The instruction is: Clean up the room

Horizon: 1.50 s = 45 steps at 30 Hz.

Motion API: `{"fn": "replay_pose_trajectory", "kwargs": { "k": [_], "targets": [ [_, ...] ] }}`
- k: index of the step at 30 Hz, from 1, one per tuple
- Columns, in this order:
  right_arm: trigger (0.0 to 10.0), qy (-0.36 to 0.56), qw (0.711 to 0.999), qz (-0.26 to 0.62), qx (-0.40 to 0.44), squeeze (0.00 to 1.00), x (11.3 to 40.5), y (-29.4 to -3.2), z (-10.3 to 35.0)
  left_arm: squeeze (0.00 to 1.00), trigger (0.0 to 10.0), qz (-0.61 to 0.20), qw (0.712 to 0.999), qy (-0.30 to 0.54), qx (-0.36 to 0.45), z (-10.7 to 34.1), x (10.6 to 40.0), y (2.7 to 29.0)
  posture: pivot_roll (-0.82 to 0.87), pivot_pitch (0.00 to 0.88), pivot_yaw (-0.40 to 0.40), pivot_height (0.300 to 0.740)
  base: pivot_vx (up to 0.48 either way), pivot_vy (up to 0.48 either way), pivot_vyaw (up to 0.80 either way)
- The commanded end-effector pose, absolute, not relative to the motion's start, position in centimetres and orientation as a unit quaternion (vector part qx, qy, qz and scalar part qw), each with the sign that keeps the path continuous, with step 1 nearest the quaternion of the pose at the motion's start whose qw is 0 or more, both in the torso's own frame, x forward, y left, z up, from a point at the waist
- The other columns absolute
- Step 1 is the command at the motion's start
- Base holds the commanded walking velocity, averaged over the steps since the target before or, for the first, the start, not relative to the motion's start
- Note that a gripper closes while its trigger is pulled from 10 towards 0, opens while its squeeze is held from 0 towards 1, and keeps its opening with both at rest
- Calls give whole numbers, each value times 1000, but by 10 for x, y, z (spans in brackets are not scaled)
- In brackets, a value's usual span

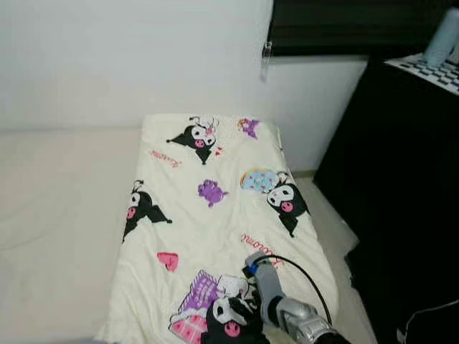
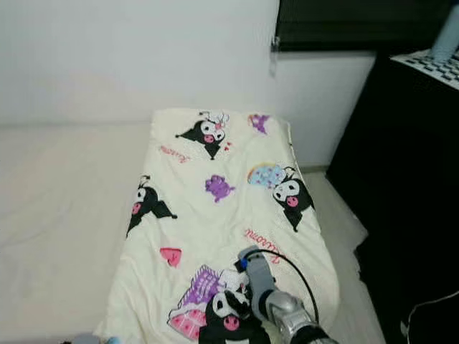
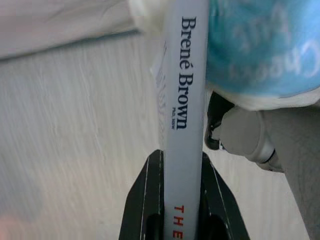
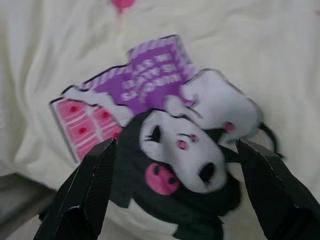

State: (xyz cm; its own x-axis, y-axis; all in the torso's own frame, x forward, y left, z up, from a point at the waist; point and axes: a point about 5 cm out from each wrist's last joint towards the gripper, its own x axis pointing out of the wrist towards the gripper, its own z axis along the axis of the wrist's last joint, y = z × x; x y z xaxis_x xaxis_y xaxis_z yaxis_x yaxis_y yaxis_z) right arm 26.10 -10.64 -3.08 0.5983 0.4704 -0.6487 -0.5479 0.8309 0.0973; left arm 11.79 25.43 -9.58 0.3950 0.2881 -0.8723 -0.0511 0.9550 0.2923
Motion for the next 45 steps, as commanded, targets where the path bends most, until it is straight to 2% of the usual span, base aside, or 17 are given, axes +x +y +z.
{"fn": "replay_pose_trajectory", "kwargs": {
  "k": [1,11,21,23,24,25,26,31,45],
  "targets": [
    [10000,366,882,287,-73,0,250,-108,-40,0,10000,102,819,555,104,-99,109,253,-51,77,-51,740,0,-379,775],
    [10000,366,872,312,-86,0,247,-103,-42,0,10000,98,823,550,101,-100,111,248,-55,75,-49,740,0,-38,775],
    [10000,369,875,305,-78,0,246,-103,-43,0,10000,83,825,552,92,-100,114,245,-51,75,-49,740,0,-480,775],
    [10000,385,879,272,-68,0,243,-113,-48,0,10000,85,824,552,95,-100,114,246,-48,77,-49,740,0,-480,775],
    [10000,407,881,231,-65,0,236,-125,-54,0,10000,94,825,549,90,-99,113,248,-39,77,-51,740,0,0,775],
    [10000,407,881,231,-65,0,236,-125,-54,0,10000,94,825,549,90,-99,113,248,-39,77,-51,740,0,0,775],
    [10000,429,883,183,-46,0,228,-137,-61,0,10000,95,825,549,90,-99,113,250,-32,80,-55,740,0,0,775],
    [10000,457,882,116,-5,0,213,-154,-71,0,10000,97,826,549,86,-97,116,252,-20,86,-61,740,0,0,775],
    [10000,472,876,103,1,0,204,-160,-76,0,10000,94,823,552,93,-99,109,251,-24,72,-64,740,0,0,775]
  ]
}}
